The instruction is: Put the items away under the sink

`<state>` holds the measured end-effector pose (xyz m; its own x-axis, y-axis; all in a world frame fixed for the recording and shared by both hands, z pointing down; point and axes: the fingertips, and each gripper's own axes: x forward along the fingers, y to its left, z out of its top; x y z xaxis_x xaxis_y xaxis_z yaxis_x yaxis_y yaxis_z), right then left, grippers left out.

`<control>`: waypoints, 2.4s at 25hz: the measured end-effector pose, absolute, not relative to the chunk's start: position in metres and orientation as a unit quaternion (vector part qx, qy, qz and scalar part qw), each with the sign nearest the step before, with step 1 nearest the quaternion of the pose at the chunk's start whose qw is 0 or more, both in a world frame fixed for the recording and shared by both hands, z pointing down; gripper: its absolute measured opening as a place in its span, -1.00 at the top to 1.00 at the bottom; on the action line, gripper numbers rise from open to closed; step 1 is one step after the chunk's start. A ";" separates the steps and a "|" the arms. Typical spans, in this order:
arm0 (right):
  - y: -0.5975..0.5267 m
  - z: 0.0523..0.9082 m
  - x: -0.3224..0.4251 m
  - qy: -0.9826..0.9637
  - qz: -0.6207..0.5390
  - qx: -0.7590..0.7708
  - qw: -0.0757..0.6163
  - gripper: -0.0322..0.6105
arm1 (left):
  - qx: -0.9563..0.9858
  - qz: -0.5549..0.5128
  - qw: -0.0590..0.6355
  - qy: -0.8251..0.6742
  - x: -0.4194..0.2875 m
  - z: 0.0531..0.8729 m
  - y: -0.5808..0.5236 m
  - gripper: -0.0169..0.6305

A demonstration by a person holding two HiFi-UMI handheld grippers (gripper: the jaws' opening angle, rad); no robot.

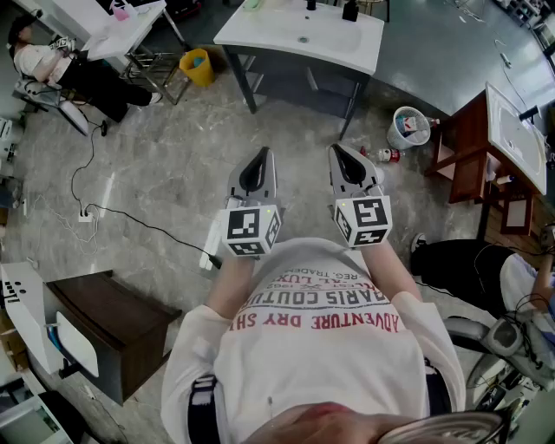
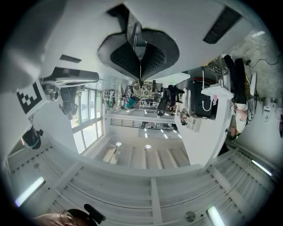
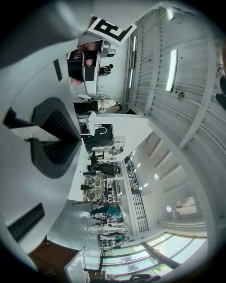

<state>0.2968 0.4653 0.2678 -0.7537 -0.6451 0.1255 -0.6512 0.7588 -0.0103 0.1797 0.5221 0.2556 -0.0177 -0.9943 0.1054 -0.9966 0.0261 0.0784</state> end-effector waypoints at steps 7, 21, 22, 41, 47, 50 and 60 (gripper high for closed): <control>0.460 0.271 0.295 -0.936 0.029 0.346 0.060 0.82 | 0.697 0.007 0.066 -0.714 0.176 0.257 0.517 0.88; 0.434 0.294 0.316 -0.931 0.060 0.353 0.068 0.82 | 0.694 0.017 0.094 -0.714 0.187 0.281 0.497 0.88; 0.431 0.298 0.316 -0.930 0.063 0.355 0.071 0.82 | 0.696 0.021 0.098 -0.711 0.187 0.286 0.494 0.88; 0.257 0.300 0.191 -0.871 0.086 0.477 0.074 0.82 | 0.775 0.023 0.106 -0.622 0.033 0.280 0.293 0.88; 0.207 0.299 0.147 -0.854 0.087 0.509 0.063 0.82 | 0.784 0.017 0.111 -0.610 -0.027 0.279 0.240 0.88; 0.189 0.305 0.136 -0.846 0.095 0.520 0.069 0.82 | 0.783 0.013 0.127 -0.609 -0.046 0.289 0.226 0.88; 0.113 0.323 0.121 -0.838 0.105 0.529 0.081 0.82 | 0.779 0.025 0.153 -0.608 -0.069 0.318 0.157 0.88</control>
